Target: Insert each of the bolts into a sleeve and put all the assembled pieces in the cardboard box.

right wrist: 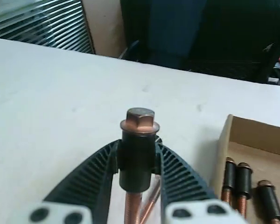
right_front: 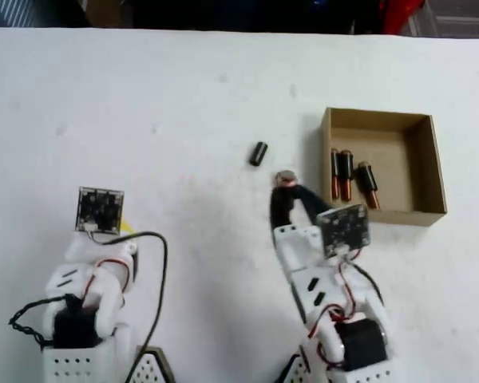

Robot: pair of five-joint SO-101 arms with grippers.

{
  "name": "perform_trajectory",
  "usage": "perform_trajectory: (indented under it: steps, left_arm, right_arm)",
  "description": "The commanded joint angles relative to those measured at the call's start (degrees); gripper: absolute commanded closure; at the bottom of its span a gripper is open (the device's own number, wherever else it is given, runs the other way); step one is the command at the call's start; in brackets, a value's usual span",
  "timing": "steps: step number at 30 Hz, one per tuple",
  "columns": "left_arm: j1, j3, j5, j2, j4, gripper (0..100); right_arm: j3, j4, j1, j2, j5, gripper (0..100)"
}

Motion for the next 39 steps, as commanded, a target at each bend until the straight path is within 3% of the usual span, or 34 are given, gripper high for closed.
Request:
perform_trajectory:
  steps: [1, 7, 15, 20, 39]
  left_arm:
    - [-0.8, 1.5, 0.4, 0.0, -3.3, 98]
    - [-3.6, 5.4, 0.4, 0.0, -6.6, 98]
    - [-5.2, 8.9, 0.4, 0.0, -8.6, 98]
    - [-5.1, 8.9, 0.4, 0.0, -8.6, 98]
    - [-5.2, 9.0, 0.4, 0.0, -8.5, 98]
  right_arm:
    - [-9.4, 3.4, 3.4, -0.7, 1.0, 98.2]
    - [-20.0, 6.2, 7.3, 9.3, 1.1, 98.2]
    - [-33.3, 5.9, 15.0, 34.3, 1.3, 98.2]
    - [-39.4, 5.8, 19.4, 51.0, 6.7, 98.1]
    - [-73.4, 5.8, 32.8, 109.5, 7.1, 98.1]
